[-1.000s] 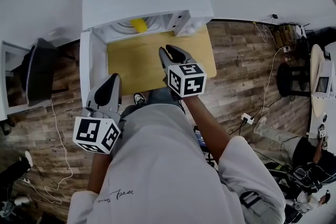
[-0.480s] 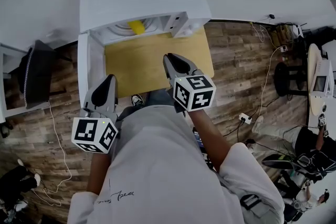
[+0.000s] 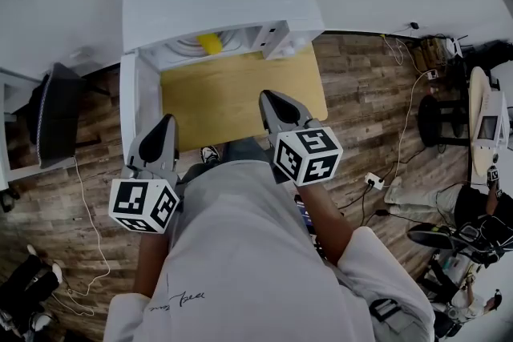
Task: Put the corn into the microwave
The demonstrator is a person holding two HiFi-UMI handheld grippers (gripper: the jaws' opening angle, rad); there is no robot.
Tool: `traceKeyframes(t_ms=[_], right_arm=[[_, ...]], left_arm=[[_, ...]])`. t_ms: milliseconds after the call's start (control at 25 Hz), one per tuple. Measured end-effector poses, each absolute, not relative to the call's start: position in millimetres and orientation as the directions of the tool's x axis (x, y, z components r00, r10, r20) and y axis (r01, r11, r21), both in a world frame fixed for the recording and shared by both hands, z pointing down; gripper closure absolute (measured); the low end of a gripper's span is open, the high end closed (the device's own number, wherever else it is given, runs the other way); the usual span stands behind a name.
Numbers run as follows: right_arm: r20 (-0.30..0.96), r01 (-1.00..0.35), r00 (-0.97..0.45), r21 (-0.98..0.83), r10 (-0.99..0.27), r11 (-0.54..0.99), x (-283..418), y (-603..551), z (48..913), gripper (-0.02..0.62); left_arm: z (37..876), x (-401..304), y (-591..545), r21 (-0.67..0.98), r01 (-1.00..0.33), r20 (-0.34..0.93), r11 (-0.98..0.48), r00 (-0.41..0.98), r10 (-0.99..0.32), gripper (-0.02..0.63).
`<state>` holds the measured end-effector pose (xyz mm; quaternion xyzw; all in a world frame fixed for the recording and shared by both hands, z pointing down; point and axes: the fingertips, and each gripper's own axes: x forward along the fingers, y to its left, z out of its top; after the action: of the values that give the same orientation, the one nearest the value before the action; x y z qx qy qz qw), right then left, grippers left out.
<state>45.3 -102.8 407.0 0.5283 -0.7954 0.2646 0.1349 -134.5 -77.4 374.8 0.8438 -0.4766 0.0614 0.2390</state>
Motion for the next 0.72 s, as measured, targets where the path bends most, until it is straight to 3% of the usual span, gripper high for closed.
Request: traceKeyframes(t_ms=[720], right_arm=[[0.469, -0.91, -0.412, -0.252, -0.781, 0.328, 62, -100, 381, 0.584]], left_arm=[[376, -133, -86, 0.353, -0.832, 0.332, -0.427, 0.538, -0.775, 0.615]])
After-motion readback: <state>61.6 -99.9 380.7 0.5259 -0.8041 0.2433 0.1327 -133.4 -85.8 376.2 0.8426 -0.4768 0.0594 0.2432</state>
